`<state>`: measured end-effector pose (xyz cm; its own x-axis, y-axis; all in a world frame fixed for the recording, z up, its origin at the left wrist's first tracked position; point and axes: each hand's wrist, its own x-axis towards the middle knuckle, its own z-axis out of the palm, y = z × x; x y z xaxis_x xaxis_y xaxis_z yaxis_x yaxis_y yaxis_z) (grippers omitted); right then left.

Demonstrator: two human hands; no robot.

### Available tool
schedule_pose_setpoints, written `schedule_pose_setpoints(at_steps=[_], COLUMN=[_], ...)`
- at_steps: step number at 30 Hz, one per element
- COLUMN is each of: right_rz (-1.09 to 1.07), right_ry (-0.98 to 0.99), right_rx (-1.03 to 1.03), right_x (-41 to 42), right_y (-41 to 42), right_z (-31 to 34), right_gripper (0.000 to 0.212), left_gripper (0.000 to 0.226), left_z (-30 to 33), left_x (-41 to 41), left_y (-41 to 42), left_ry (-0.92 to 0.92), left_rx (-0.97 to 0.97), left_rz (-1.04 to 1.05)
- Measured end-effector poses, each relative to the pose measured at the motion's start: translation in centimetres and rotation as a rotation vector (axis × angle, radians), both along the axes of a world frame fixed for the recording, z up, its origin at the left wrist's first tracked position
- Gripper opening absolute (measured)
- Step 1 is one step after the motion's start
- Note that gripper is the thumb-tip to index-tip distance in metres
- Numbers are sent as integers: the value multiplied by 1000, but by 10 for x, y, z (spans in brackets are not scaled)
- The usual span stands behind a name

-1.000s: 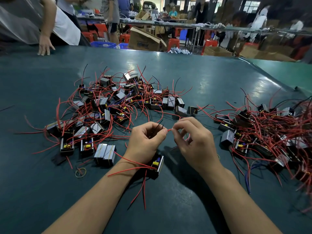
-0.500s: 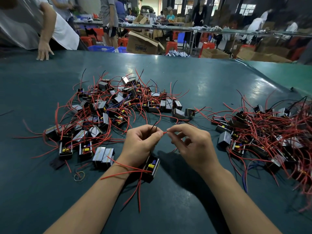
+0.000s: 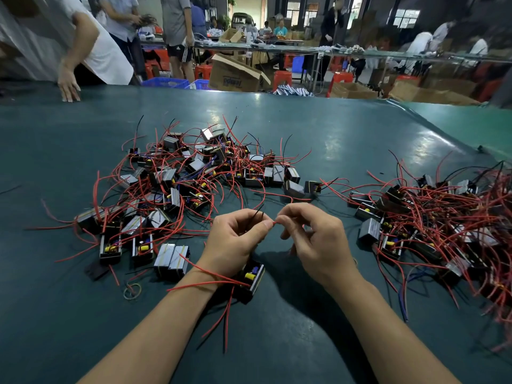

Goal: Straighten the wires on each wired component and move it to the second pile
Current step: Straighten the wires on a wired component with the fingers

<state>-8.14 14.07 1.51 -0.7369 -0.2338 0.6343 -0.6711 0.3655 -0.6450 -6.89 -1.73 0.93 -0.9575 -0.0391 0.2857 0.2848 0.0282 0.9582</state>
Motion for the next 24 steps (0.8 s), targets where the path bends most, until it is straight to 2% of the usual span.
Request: schedule_pose_setpoints(at_steps=[4,9,15,19,22,24], right_rz=[94,203,180,151,21,-69], right_ry=[-377,-676,-839,-817,-808,-886], right_rx=[-321,-561,-478,-400,-321,-360], right_x=[3,0,-4,-1,0,-1], right_y=[-5,-3,0,-1,-4,-6], right_z=[4,10,8,7,6,5], right_gripper=[5,3,15,26,33,34], left_gripper=[12,6,5,5,5,5], left_z=[0,-1,-2,-2,-2,-2], left_x=[1,2,2,1,3,5], left_y=[-1,-1,1,0,3,5], left_ry=[18,26,47,72,132,208], left_rx=[17,-6,-65,-115,-205,-299], left_rz=[-7,13,36,57,73,96])
